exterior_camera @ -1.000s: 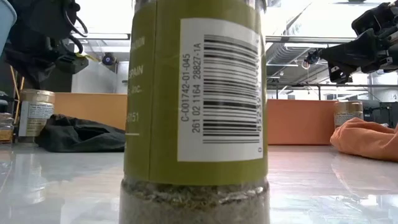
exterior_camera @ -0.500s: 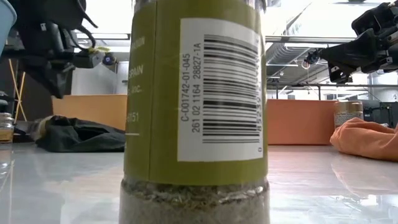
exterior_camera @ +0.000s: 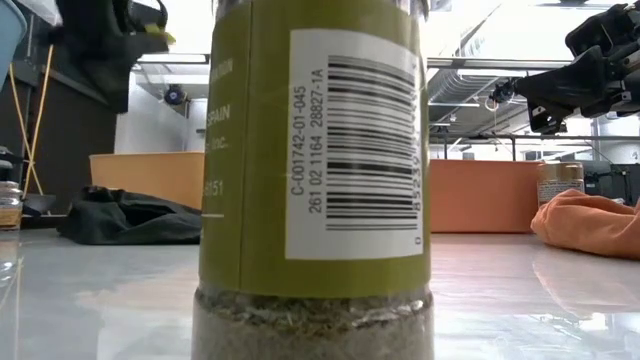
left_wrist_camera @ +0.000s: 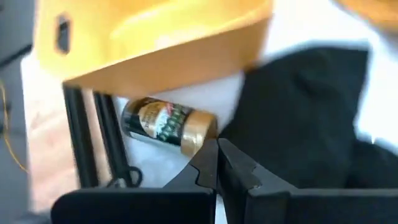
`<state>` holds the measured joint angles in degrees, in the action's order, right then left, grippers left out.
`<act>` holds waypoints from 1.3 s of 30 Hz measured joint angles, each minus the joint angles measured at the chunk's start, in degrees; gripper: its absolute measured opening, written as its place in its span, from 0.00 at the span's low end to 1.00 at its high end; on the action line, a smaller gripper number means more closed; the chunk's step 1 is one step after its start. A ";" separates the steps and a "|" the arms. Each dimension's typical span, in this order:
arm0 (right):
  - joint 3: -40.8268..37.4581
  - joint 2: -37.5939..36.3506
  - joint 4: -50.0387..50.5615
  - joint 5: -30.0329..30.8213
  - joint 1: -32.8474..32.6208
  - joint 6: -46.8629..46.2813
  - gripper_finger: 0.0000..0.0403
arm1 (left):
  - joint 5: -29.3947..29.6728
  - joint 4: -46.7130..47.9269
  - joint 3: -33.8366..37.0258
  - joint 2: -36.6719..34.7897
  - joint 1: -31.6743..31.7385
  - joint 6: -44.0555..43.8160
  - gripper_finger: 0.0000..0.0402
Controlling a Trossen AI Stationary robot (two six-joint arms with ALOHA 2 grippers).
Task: Sort spices by type
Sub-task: Put the left gold seasoning bottle into the yellow bin
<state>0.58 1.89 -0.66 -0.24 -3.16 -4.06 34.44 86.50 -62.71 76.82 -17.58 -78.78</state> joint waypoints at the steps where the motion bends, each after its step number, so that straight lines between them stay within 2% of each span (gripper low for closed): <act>1: -0.02 0.00 0.00 -0.01 0.00 0.01 0.00 | -2.33 -0.38 -1.52 -0.56 0.93 6.27 0.00; 6: 0.00 0.00 0.00 0.01 0.00 -0.01 0.00 | -14.78 -0.71 -8.94 -3.14 8.02 33.51 0.03; 10: -0.01 0.00 0.00 0.01 0.01 -0.01 0.00 | -23.31 -0.16 -11.71 -3.50 16.19 51.81 0.12; 15: -0.01 0.00 0.01 0.01 0.01 -0.01 0.00 | -30.74 3.22 -11.74 -1.11 26.24 65.27 0.29; 21: -0.01 0.00 0.00 0.01 0.01 0.00 0.00 | -32.55 3.90 -11.13 2.71 32.79 72.46 0.48; 27: 0.00 0.00 0.00 0.01 0.00 0.01 0.00 | -32.51 3.76 -11.13 8.83 34.51 81.32 0.61; 33: -0.01 0.00 0.01 0.00 0.01 -0.01 0.00 | -24.60 3.41 -11.09 16.97 31.83 92.97 0.65; 39: -0.02 0.00 0.01 -0.01 0.01 -0.01 0.00 | -23.69 3.46 -11.09 20.08 29.20 96.65 0.65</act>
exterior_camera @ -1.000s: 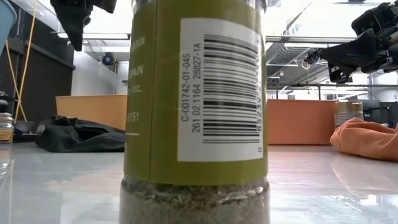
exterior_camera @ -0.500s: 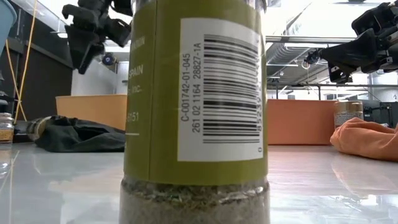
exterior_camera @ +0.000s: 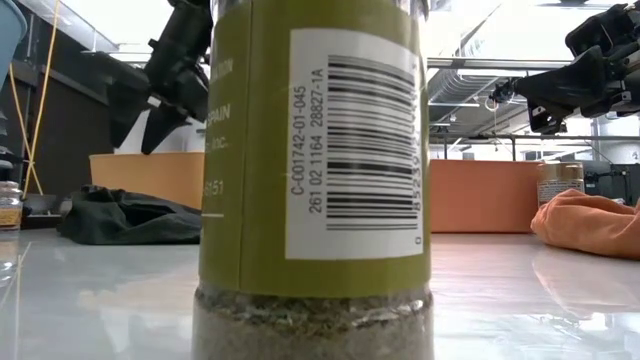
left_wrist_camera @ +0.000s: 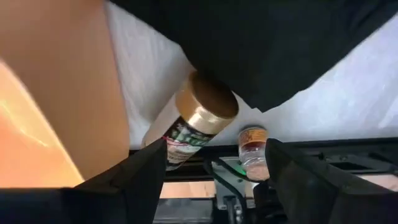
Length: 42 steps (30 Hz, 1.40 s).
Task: Sort spices by type
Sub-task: Put the left gold seasoning bottle into the yellow bin
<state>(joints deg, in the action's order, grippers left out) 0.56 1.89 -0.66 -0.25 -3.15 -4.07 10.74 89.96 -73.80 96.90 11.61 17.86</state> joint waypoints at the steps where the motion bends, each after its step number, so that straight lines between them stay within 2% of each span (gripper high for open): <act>1: 0.02 0.00 0.00 0.00 -0.01 0.01 0.00 | 0.26 0.13 0.00 -0.08 -0.29 0.38 0.65; 5: 0.02 0.00 0.01 0.02 0.01 0.00 0.00 | 0.05 0.03 0.04 -2.27 -0.59 0.68 0.65; 7: 0.02 0.02 0.01 0.02 -0.01 0.00 0.00 | -2.04 -0.40 1.17 -5.58 -0.34 0.13 0.65; 10: 0.02 0.01 -0.01 0.01 0.00 0.01 0.00 | -2.79 -1.12 6.30 -12.85 -0.28 1.67 0.65; 13: 0.01 0.02 0.00 0.00 0.00 0.00 0.00 | -2.19 -2.74 11.92 -19.33 -0.38 7.27 0.65; 17: 0.00 0.02 0.01 0.00 -0.01 0.00 0.00 | -1.82 -7.24 18.32 -24.03 -0.35 12.04 0.65; 23: 0.00 0.02 -0.01 0.02 0.00 0.00 0.00 | 0.18 -12.11 25.93 -24.74 0.02 15.35 0.65; 34: 0.02 0.02 0.00 0.01 0.01 0.01 0.00 | 4.83 -24.83 32.84 -24.70 0.05 21.40 0.65; 42: 0.01 0.02 0.00 0.00 -0.01 0.00 0.00 | 6.33 -28.32 38.46 -24.92 0.02 24.26 0.65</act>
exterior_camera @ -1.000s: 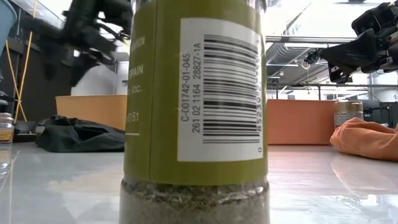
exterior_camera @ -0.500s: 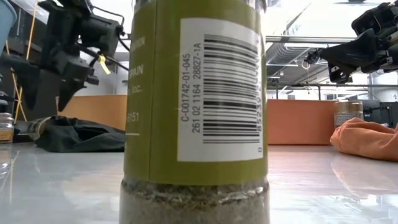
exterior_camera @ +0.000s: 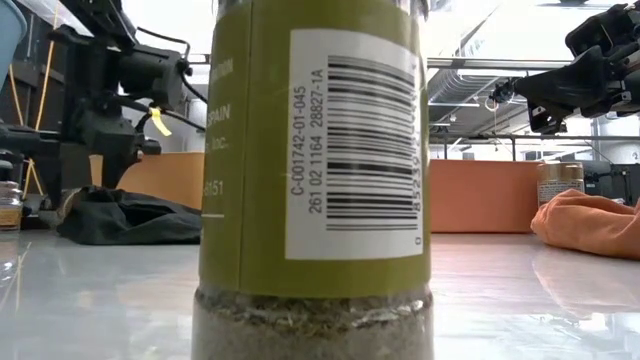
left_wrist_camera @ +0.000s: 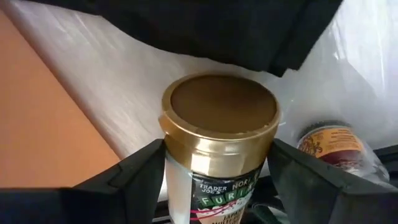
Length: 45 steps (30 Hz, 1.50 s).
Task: Sort spices by type
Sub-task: Put the left gold seasoning bottle into the yellow bin
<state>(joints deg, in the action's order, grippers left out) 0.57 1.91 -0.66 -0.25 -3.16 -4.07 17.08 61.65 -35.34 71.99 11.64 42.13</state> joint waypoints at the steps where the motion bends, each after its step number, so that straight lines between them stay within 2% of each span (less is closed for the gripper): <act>1: 0.00 0.00 0.00 0.00 0.01 0.01 0.00 | 0.06 -0.39 0.14 0.00 0.00 -0.06 0.65; 24: 0.00 0.00 -0.01 0.01 0.02 0.00 0.00 | -2.68 -9.51 1.74 0.09 3.43 -0.62 0.65; 30: 0.01 -0.02 -0.01 0.00 0.00 0.00 0.00 | -0.67 -9.44 1.58 0.19 3.19 -1.47 0.61; 35: 0.00 -0.01 0.00 0.00 0.00 0.01 0.00 | -0.34 -8.81 -0.55 0.38 3.26 -2.49 0.53; 39: -0.01 -0.02 -0.01 0.00 0.00 0.00 0.00 | -0.53 -9.32 -2.93 0.46 3.30 -3.12 0.52; 45: 0.00 -0.02 0.01 0.01 0.01 0.00 0.00 | -0.12 -5.12 -8.60 0.44 3.30 -6.29 0.52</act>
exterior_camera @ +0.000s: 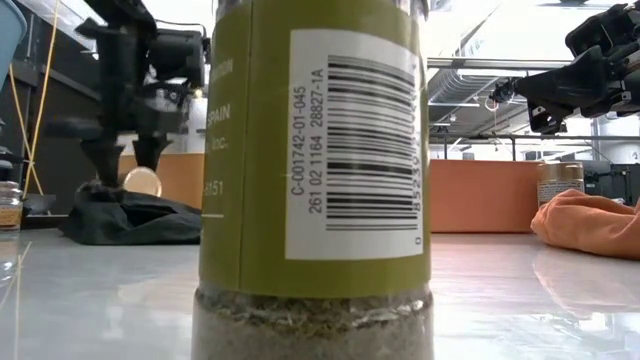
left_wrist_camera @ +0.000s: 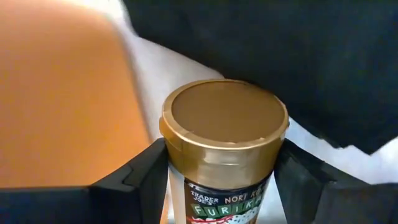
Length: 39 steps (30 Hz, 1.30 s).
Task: Sort spices by type
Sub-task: Put the left gold seasoning bottle into the yellow bin
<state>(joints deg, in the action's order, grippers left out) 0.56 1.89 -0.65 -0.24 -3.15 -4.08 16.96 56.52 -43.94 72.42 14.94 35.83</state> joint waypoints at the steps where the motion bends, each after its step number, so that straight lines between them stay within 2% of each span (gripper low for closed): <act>1: 0.01 0.00 -0.01 0.00 0.01 0.01 0.00 | -0.57 1.41 -1.53 0.00 0.00 -1.13 0.52; 6: -0.01 0.00 0.00 0.01 0.00 0.00 0.00 | -6.73 9.75 -10.46 -0.07 -0.02 -6.44 0.51; 10: -0.01 0.00 0.01 0.01 0.02 0.00 0.00 | -16.13 15.05 -18.41 -0.13 -0.02 -10.55 0.51; 13: 0.01 0.00 -0.01 0.00 -0.01 0.00 0.00 | -24.74 14.82 -23.40 -0.78 -0.02 -11.82 0.51; 16: 0.01 0.00 0.00 -0.01 0.01 0.00 0.00 | -29.90 7.37 -24.98 -2.92 0.20 -12.93 0.51; 20: 0.01 0.00 -0.01 0.00 0.01 0.01 0.00 | -28.94 -4.84 -25.00 -5.47 4.40 -16.59 0.51; 23: 0.02 0.00 0.00 -0.01 -0.01 0.00 0.00 | -28.08 -12.07 -24.90 -7.31 10.46 -18.58 0.51; 27: 0.02 0.00 0.00 -0.01 0.00 0.00 0.00 | -28.65 -23.16 -18.80 -11.37 19.12 -23.48 0.51; 33: 0.01 0.00 -0.01 0.00 0.02 0.00 0.00 | -27.88 -41.76 0.78 -19.57 26.62 -37.35 0.51; 35: 0.00 0.00 -0.01 -0.01 0.00 0.01 0.00 | -23.86 -50.47 7.35 -21.62 27.40 -42.27 0.51; 39: 0.02 0.00 -0.02 -0.01 -0.01 0.02 0.00 | -8.92 -62.53 16.32 -23.03 27.56 -47.96 0.51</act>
<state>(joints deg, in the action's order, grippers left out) 0.58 1.89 -0.67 -0.25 -3.16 -4.05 8.05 -6.01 -27.62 49.39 42.50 -12.12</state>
